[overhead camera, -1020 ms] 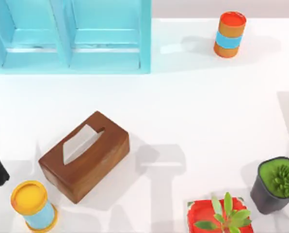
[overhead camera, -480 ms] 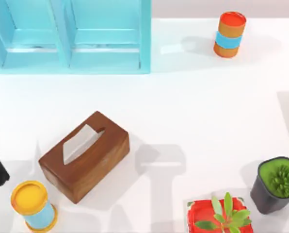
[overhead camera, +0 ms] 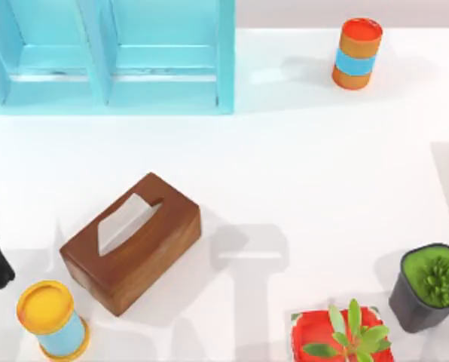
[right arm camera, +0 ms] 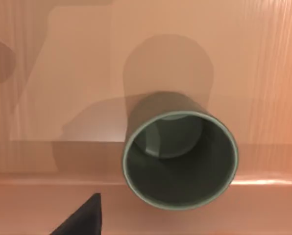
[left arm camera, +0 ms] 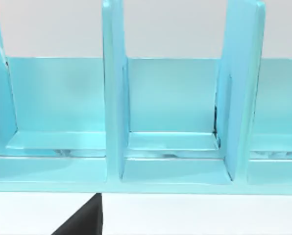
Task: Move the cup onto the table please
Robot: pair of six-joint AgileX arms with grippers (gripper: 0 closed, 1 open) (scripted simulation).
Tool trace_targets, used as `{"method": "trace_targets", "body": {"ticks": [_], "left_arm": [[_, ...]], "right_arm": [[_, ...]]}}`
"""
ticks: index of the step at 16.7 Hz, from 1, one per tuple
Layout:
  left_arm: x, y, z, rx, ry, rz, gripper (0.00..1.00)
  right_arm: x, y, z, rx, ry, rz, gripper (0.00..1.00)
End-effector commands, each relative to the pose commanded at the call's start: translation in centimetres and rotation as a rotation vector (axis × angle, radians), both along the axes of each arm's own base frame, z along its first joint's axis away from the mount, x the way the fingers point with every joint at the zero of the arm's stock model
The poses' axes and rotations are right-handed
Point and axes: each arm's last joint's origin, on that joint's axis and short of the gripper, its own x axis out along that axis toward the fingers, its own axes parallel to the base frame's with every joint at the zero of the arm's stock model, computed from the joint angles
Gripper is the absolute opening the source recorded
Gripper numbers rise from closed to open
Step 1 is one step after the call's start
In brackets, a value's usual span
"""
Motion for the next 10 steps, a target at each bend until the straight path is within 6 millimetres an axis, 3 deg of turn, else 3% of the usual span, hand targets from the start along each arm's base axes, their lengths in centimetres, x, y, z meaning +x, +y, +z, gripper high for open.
{"method": "trace_targets", "body": {"ticks": [4, 10], "left_arm": [[0.0, 0.0, 0.0, 0.000, 0.000, 0.000, 1.00], [0.0, 0.0, 0.0, 0.000, 0.000, 0.000, 1.00]], "right_arm": [[0.0, -2.6, -0.2, 0.064, 0.101, -0.039, 1.00], [0.1, -2.5, -0.3, 0.065, 0.101, -0.038, 1.00]]}}
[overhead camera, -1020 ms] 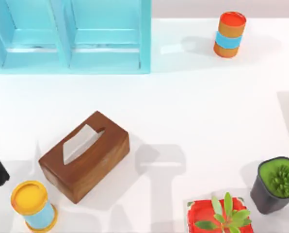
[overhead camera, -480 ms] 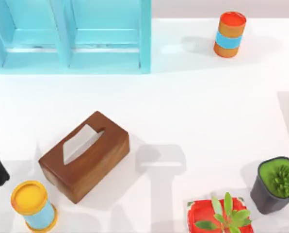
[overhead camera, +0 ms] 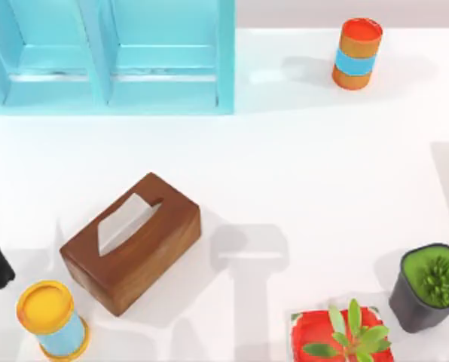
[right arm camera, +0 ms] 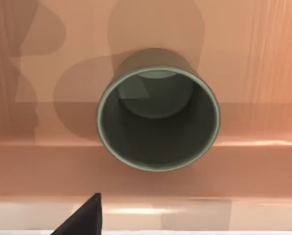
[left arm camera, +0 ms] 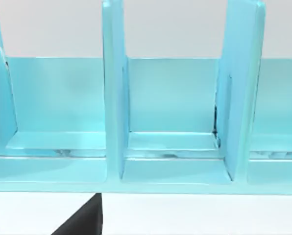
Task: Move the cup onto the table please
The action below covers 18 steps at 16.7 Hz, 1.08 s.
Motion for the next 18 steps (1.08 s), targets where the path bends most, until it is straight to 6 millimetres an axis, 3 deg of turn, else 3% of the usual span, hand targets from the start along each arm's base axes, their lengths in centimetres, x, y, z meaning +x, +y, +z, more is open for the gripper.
{"method": "trace_targets", "body": {"ticks": [3, 11, 16, 18], "left_arm": [[0.0, 0.0, 0.0, 0.000, 0.000, 0.000, 1.00], [0.0, 0.0, 0.0, 0.000, 0.000, 0.000, 1.00], [0.0, 0.0, 0.0, 0.000, 0.000, 0.000, 1.00], [0.0, 0.0, 0.0, 0.000, 0.000, 0.000, 1.00]], "right_arm": [[0.1, -0.2, -1.8, 0.004, 0.005, -0.003, 1.00], [0.1, -0.1, -9.3, -0.001, -0.001, -0.002, 1.00], [0.0, -0.1, -9.9, 0.001, 0.002, -0.003, 1.00], [0.0, -0.1, -9.9, 0.001, 0.002, -0.003, 0.85]]}}
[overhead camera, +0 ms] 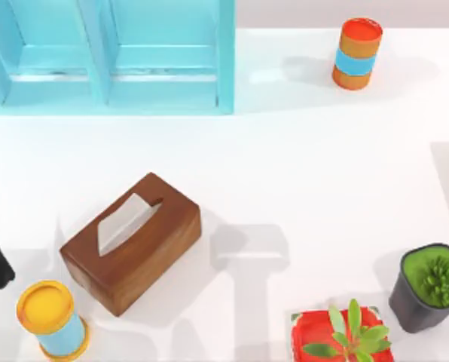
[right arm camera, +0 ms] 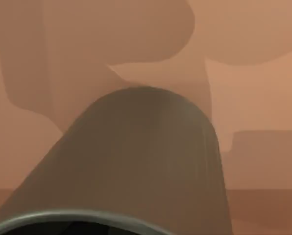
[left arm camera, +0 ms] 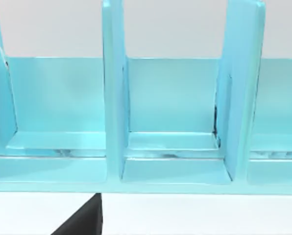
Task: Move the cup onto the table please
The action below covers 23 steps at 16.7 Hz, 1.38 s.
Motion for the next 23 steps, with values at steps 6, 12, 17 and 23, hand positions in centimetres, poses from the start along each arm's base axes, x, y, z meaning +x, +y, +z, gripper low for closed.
{"method": "trace_targets", "body": {"ticks": [6, 12, 17, 23], "left_arm": [[0.0, 0.0, 0.0, 0.000, 0.000, 0.000, 1.00], [0.0, 0.0, 0.0, 0.000, 0.000, 0.000, 1.00], [0.0, 0.0, 0.0, 0.000, 0.000, 0.000, 1.00], [0.0, 0.0, 0.0, 0.000, 0.000, 0.000, 1.00]], "right_arm": [[0.0, 0.0, 0.0, 0.000, 0.000, 0.000, 0.40], [0.0, 0.0, 0.0, 0.000, 0.000, 0.000, 0.00], [0.0, 0.0, 0.0, 0.000, 0.000, 0.000, 0.00], [0.6, 0.9, 1.5, -0.014, -0.018, -0.001, 0.00]]}}
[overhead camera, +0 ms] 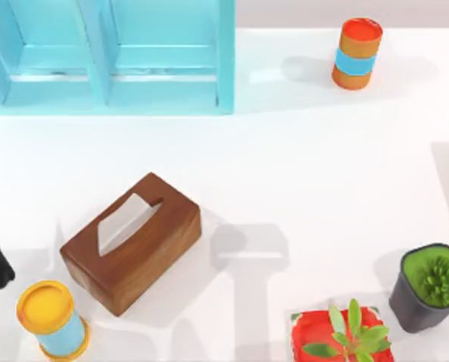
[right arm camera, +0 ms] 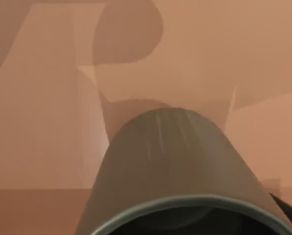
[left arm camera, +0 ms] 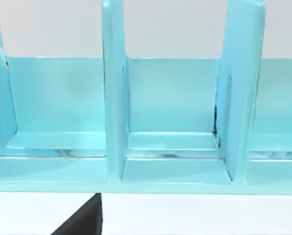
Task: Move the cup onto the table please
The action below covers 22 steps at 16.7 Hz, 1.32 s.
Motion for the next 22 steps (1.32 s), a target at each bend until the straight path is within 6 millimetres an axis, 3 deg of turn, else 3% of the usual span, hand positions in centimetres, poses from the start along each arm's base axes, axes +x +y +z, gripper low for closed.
{"method": "trace_targets", "body": {"ticks": [4, 9, 16, 19, 22], "left_arm": [[0.0, 0.0, 0.0, 0.000, 0.000, 0.000, 1.00], [0.0, 0.0, 0.0, 0.000, 0.000, 0.000, 1.00], [0.0, 0.0, 0.0, 0.000, 0.000, 0.000, 1.00], [0.0, 0.0, 0.0, 0.000, 0.000, 0.000, 1.00], [0.0, 0.0, 0.0, 0.000, 0.000, 0.000, 1.00]], "right_arm": [[0.5, 3.8, 3.5, 0.015, 0.020, 0.001, 0.00], [-0.4, 8.7, 8.0, 0.017, 0.027, 0.000, 0.00], [-0.1, 9.1, 8.5, 0.018, 0.027, -0.004, 0.00], [2.4, 10.2, 9.0, 0.022, 0.057, -0.004, 0.00], [7.1, 12.7, 9.7, 0.016, 0.092, -0.003, 0.00]]}}
